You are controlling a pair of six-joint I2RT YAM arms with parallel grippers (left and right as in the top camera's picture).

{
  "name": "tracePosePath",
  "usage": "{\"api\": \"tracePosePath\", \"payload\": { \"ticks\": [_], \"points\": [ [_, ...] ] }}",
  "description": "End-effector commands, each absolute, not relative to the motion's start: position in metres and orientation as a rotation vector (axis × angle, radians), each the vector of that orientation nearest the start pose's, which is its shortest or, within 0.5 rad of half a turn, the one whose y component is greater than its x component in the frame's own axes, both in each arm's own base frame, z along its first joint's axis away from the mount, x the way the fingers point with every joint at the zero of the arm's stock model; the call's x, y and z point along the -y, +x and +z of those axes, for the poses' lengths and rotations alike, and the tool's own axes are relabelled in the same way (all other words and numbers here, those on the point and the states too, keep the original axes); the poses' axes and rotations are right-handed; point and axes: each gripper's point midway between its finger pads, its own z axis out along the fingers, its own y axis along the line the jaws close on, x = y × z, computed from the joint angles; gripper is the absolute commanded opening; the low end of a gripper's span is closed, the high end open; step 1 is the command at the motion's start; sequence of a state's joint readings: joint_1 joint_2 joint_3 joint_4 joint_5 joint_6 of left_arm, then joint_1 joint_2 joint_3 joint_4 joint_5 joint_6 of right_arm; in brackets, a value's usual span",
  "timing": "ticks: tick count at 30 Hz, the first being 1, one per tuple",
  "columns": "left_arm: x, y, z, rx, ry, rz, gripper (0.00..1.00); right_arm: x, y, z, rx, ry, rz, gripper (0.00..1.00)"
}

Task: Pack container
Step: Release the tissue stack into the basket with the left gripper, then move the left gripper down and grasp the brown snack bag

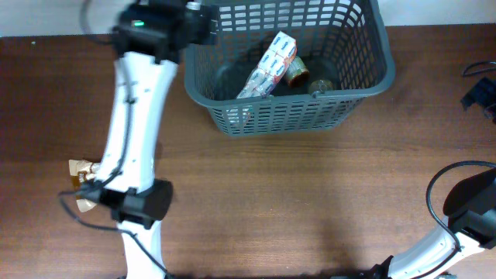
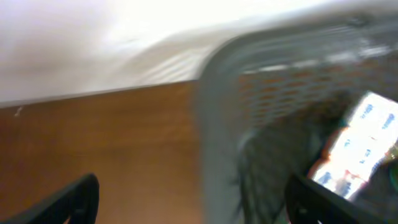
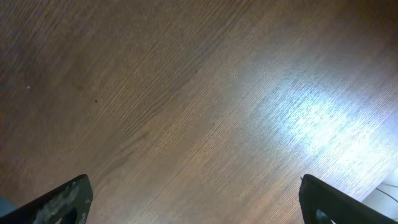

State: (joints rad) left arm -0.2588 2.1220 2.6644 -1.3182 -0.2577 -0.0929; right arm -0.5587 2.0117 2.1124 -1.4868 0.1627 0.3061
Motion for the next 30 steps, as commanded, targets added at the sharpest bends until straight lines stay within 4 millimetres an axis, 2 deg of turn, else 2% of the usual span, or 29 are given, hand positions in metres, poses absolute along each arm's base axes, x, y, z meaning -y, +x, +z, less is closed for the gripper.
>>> {"api": "tracePosePath", "payload": {
  "ticks": [1,6,11,14,17,18,19,22,26,30],
  "points": [
    [0.047,0.476,0.382,-2.269,-0.213,0.081,0.86,0.244,0.336,0.200,-2.678,1.258,-0.273,0.99],
    [-0.009,0.445,0.373,-2.312,-0.565,0.077,0.87,0.244,0.336,0.200,-2.678,1.258,-0.273,0.99],
    [-0.059,0.412,0.350,-2.310,-1.013,0.085,0.87,0.244,0.336,0.200,-2.678,1.258,-0.273,0.99],
    [-0.074,0.409,0.343,-2.275,-1.182,0.005,0.87,0.244,0.336,0.200,-2.678,1.258,-0.273,0.99],
    [-0.092,0.405,0.333,-2.151,-1.468,-0.065,0.87,0.244,0.336,0.200,-2.678,1.258,-0.273,0.99],
    [-0.097,0.403,0.329,-2.104,-1.558,-0.082,0.94,0.244,0.336,0.200,-2.678,1.258,-0.273,0.99],
    [-0.101,0.401,0.323,-2.051,-1.669,-0.103,1.00,0.244,0.336,0.200,-2.678,1.258,-0.273,0.99],
    [-0.103,0.400,0.301,-1.964,-1.914,-0.197,1.00,0.244,0.336,0.200,-2.678,1.258,-0.273,0.99],
    [-0.093,0.399,0.277,-2.036,-1.991,-0.249,0.99,0.244,0.336,0.200,-2.678,1.258,-0.273,0.99],
    [-0.091,0.390,0.259,-2.085,-2.040,-0.189,0.99,0.244,0.336,0.200,-2.678,1.258,-0.273,0.99]
  ]
}}
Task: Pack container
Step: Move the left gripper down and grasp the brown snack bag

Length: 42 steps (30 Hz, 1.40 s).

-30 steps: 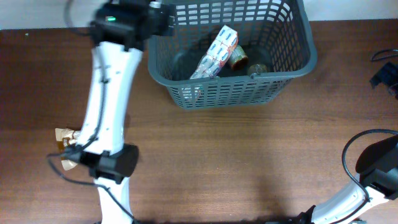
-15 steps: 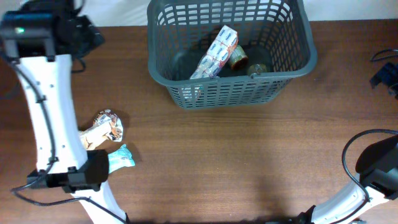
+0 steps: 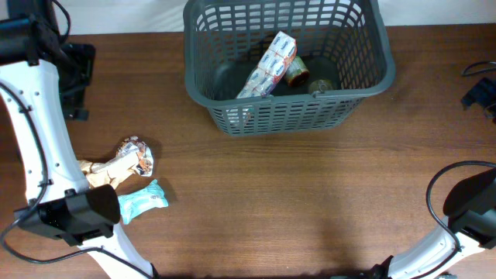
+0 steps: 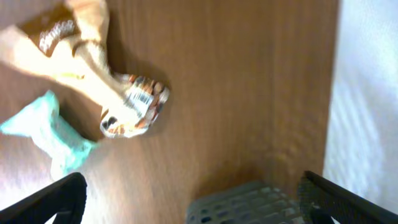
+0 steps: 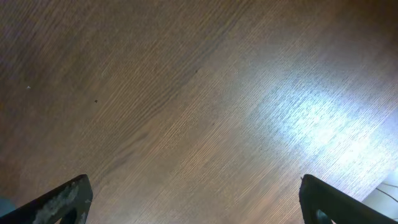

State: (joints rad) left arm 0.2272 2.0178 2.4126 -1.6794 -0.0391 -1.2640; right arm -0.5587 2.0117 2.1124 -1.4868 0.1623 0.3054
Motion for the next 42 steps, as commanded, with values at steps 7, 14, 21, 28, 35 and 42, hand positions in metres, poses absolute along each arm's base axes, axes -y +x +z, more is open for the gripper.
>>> {"api": "tracePosePath", "payload": {
  "ticks": [7,14,21,28,35,42],
  "points": [
    [-0.096,0.363,0.202,-1.895,-2.488,-0.070,1.00,0.244,0.336,0.200,-2.678,1.258,-0.273,0.99],
    [-0.104,0.353,0.129,-1.900,-2.582,0.042,1.00,0.244,0.336,0.200,-2.678,1.258,-0.273,0.99],
    [-0.116,0.339,0.090,-1.919,-2.544,0.185,1.00,0.244,0.336,0.200,-2.678,1.258,-0.273,0.99],
    [-0.134,0.331,0.084,-1.882,-2.478,0.334,1.00,0.244,0.336,0.200,-2.678,1.258,-0.273,0.99],
    [-0.133,0.333,0.073,-1.876,-2.480,0.319,1.00,0.244,0.336,0.200,-2.678,1.258,-0.273,0.99],
    [-0.128,0.331,0.040,-1.879,-2.489,0.271,1.00,0.244,0.336,0.200,-2.678,1.258,-0.273,0.99]
  ]
}}
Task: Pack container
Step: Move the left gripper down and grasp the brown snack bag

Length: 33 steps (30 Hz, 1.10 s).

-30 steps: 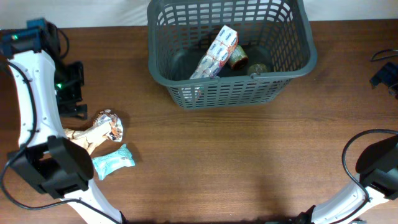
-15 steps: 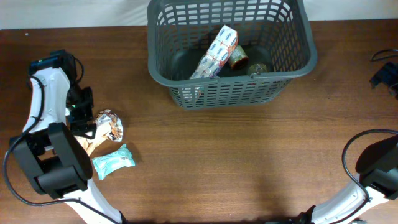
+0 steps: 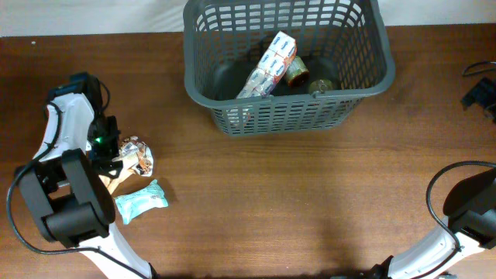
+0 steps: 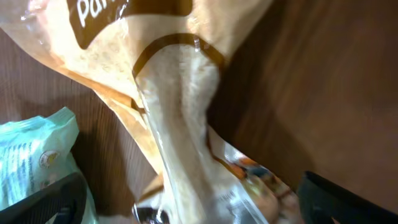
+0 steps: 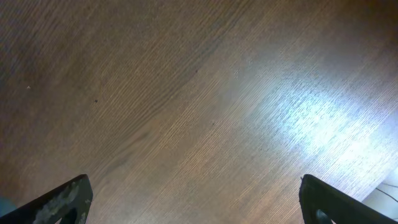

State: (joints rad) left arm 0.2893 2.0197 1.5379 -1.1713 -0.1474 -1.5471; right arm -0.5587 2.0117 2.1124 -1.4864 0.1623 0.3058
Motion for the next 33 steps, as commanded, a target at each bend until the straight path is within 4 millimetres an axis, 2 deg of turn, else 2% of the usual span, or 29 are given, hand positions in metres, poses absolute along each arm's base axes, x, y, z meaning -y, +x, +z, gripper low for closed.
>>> {"api": "tracePosePath", "payload": {
  "ticks": [1,11,15,31,33],
  "points": [
    [-0.128,0.331,0.036,-1.877,-2.487,0.268,1.00,0.244,0.336,0.200,-2.678,1.258,-0.273,0.99],
    [-0.128,0.333,0.017,-1.867,-2.462,0.231,1.00,0.244,0.336,0.200,-2.678,1.258,-0.273,0.99],
    [-0.129,0.337,0.008,-1.913,-2.405,0.199,1.00,0.244,0.336,0.200,-2.678,1.258,-0.273,0.99],
    [-0.122,0.328,-0.009,-1.930,-2.424,0.186,1.00,0.244,0.336,0.200,-2.678,1.258,-0.273,0.99],
    [-0.122,0.328,-0.009,-1.930,-2.424,0.186,0.90,0.244,0.336,0.200,-2.678,1.258,-0.273,0.99]
  ]
}}
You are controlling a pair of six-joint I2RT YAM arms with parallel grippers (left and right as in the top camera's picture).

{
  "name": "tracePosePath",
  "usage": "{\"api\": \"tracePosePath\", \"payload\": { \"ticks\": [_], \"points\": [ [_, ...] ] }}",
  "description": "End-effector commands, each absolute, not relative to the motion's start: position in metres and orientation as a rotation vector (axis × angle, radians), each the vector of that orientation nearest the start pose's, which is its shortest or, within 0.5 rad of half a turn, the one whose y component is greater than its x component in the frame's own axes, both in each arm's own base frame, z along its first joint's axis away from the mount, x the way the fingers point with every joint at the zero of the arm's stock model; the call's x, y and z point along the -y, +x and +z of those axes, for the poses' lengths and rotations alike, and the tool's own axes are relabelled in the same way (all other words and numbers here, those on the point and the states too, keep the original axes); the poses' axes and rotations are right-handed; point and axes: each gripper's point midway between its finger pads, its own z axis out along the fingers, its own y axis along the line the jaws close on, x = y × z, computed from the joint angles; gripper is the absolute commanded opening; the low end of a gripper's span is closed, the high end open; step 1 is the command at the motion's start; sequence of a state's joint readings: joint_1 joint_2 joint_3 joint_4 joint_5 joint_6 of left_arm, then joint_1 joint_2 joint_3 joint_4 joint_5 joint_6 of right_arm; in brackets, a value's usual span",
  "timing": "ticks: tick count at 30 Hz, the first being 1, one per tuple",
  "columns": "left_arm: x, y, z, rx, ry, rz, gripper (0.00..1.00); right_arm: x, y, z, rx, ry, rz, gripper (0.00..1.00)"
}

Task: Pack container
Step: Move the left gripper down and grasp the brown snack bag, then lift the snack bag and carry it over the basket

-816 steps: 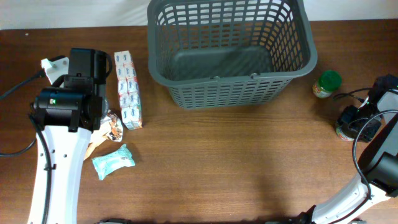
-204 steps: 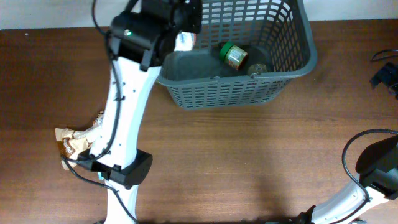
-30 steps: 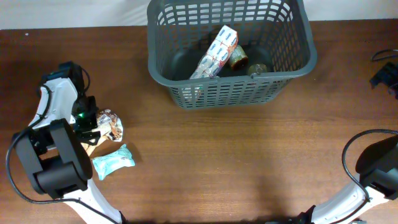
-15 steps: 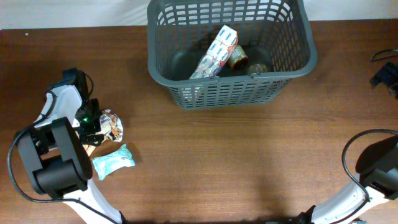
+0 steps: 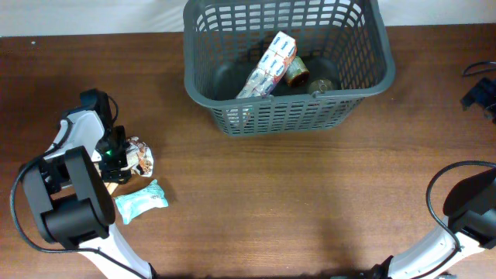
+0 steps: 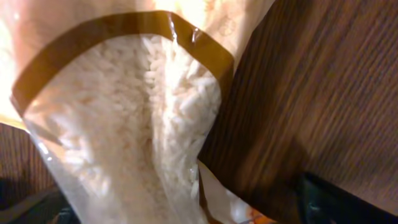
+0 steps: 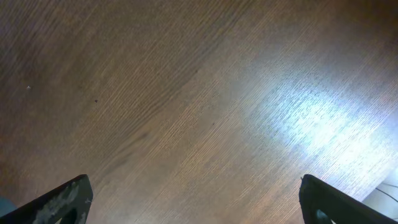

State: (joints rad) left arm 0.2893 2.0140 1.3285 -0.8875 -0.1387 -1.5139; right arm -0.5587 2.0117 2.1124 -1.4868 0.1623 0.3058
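A tan bag of rice with a clear window fills the left wrist view. My left gripper is open and set low over it, one dark finger at each lower corner. Overhead, the left gripper sits on the bag at the table's left. The grey basket stands at the top centre and holds a white printed packet and cans. My right gripper is open over bare wood.
A colourful wrapper touches the rice bag. A teal packet lies just below it. The right arm rests at the bottom right corner. A black object and cable lie at the right edge.
My left gripper has come closer to the rice bag, which now fills its view, and the teal packet has left that view. The right arm has not moved.
My left gripper was open beside the basket's left rim. Then it was high over the far left of the table, with the rice bag and teal packet below it. Then it hung close above the bag, and now sits lower with the bag between its open fingers.
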Motion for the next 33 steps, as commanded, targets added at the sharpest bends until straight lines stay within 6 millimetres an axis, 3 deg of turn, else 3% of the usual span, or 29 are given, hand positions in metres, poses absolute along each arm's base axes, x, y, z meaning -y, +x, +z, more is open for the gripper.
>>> {"api": "tracePosePath", "payload": {
  "ticks": [1,3,4,5,6,10,12,14,17,21,23,26,29,33],
  "points": [
    [-0.122,0.328,-0.009,-1.930,-2.425,0.184,0.78,0.244,0.336,0.200,-2.678,1.258,-0.273,0.99],
    [-0.119,0.329,-0.009,-1.937,-2.435,0.158,0.44,0.244,0.336,0.200,-2.678,1.258,-0.273,0.99],
    [-0.116,0.330,-0.009,-1.942,-2.442,0.139,0.21,0.244,0.336,0.200,-2.678,1.258,-0.273,0.99],
    [-0.113,0.331,-0.009,-1.950,-2.453,0.109,0.08,0.244,0.336,0.200,-2.678,1.258,-0.273,0.99],
    [-0.109,0.333,-0.009,-1.957,-2.462,0.078,0.02,0.244,0.336,0.200,-2.678,1.258,-0.273,0.99],
    [-0.100,0.349,0.003,-2.020,-2.420,-0.063,0.02,0.244,0.336,0.200,-2.678,1.258,-0.273,0.99],
    [-0.103,0.365,0.021,-2.064,-2.312,-0.125,0.02,0.244,0.336,0.200,-2.678,1.258,-0.273,0.99],
    [-0.110,0.387,0.051,-2.108,-2.144,-0.189,0.02,0.244,0.336,0.200,-2.678,1.258,-0.273,0.99],
    [-0.118,0.424,0.126,-2.150,-1.775,-0.274,0.02,0.244,0.336,0.200,-2.678,1.258,-0.273,0.99],
    [-0.110,0.458,0.271,-2.091,-1.196,-0.303,0.02,0.244,0.336,0.200,-2.678,1.258,-0.273,0.99],
    [-0.088,0.465,0.353,-2.009,-0.886,-0.296,0.02,0.244,0.336,0.200,-2.678,1.258,-0.273,0.99],
    [-0.034,0.463,0.448,-1.880,-0.458,-0.259,0.02,0.244,0.336,0.200,-2.678,1.258,-0.273,0.99],
    [0.032,0.454,0.496,-1.801,-0.126,-0.235,0.02,0.244,0.336,0.200,-2.678,1.258,-0.273,0.99],
    [0.115,0.442,0.507,-1.759,0.189,-0.250,0.02,0.244,0.336,0.200,-2.678,1.258,-0.273,0.99]
  ]
}}
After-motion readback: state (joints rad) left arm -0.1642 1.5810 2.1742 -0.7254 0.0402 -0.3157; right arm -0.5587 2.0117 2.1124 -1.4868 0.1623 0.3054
